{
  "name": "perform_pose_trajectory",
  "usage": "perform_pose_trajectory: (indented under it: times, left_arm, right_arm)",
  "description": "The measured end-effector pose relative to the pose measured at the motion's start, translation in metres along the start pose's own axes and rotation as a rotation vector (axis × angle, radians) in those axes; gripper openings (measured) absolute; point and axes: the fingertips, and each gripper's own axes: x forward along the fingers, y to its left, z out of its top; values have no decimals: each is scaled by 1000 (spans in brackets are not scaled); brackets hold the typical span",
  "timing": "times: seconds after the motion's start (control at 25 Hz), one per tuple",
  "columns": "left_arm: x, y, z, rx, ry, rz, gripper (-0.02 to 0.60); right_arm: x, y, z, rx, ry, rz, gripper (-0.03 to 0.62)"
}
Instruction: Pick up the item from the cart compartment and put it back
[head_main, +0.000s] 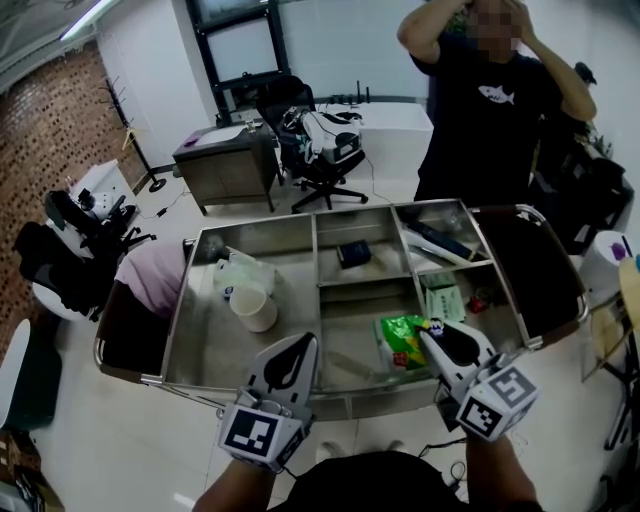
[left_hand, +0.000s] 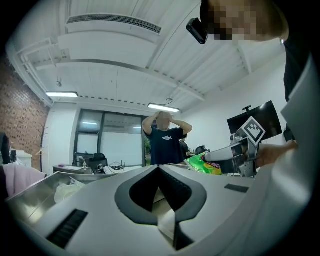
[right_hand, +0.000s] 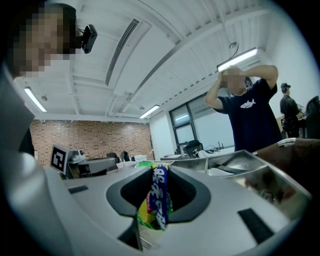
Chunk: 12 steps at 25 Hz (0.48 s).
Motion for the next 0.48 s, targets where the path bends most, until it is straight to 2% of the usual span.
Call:
perform_pose_trajectory:
  times: [0.48]
  left_arm:
    - [1,4,-1,8,-7,16,0]
  right_arm:
    - [9,-2,20,-24,-26,8,112]
